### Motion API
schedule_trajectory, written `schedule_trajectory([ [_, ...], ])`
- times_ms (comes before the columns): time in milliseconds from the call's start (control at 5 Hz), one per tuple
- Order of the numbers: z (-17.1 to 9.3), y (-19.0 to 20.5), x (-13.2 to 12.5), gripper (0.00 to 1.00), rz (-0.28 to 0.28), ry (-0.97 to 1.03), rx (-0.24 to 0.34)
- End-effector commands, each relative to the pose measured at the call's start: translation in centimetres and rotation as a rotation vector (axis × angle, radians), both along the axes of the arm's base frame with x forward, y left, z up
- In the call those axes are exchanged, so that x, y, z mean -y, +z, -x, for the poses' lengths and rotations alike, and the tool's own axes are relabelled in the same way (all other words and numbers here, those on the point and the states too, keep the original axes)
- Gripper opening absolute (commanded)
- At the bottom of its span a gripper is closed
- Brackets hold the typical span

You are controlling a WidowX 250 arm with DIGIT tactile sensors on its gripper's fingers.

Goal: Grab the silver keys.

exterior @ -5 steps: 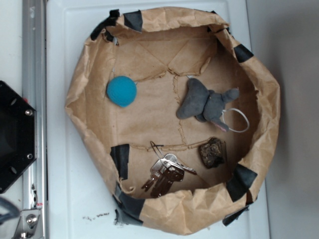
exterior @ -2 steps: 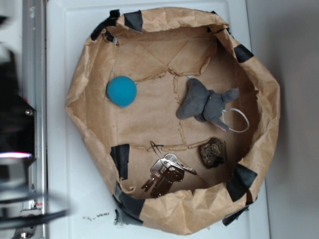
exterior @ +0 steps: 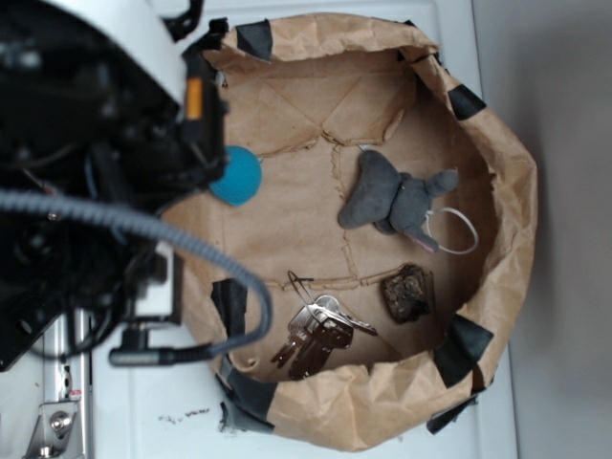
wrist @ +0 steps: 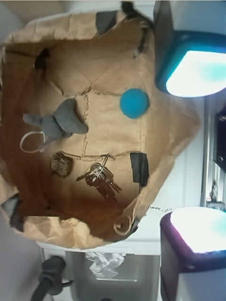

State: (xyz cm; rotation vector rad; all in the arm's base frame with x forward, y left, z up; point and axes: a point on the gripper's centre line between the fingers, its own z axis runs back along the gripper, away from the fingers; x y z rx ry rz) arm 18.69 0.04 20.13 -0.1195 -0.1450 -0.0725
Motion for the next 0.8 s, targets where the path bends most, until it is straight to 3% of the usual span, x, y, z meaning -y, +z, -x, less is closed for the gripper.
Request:
schedule_trajectory([
  [0,-1.9,-3.4,-1.9,1.0,-0.009,0.02,-0.068],
  [200,-3.5,-4.8,-0.9,1.0,-0.052,0.06,-0.076],
  [600,-6.5,-7.2,-0.2,1.0,-0.068,0.068,-0.024],
])
